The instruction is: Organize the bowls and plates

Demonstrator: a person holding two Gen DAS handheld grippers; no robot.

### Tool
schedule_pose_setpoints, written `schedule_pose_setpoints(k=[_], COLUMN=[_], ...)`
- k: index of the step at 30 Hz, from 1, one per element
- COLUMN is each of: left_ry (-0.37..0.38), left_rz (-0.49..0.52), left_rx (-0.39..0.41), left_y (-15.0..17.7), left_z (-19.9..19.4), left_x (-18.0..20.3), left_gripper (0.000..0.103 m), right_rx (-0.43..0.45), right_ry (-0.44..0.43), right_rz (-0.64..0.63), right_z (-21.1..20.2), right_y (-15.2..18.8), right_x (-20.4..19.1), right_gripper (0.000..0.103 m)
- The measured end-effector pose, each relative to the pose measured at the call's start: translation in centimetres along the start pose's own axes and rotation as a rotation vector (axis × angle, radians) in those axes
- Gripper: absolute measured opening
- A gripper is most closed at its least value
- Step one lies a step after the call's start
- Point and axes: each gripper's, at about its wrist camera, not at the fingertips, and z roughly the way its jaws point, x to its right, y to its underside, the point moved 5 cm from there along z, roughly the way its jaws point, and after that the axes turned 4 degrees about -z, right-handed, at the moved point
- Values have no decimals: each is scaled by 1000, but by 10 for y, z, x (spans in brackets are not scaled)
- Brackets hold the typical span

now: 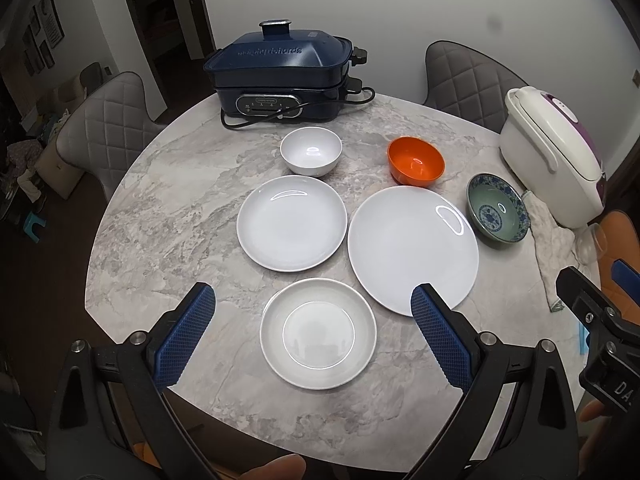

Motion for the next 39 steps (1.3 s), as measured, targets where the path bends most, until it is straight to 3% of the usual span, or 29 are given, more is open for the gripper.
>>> schedule_pose_setpoints(k=[39], left_ry=[18], left_rz=[5], left_rx=[-19], left_y=[6], left_z=[18], left_x=[8], left_gripper=[99], right_rx=[-17], right_ry=[-30], right_rz=[-8], right_z=[14], right_y=[4], right_x=[0], right_gripper=[103])
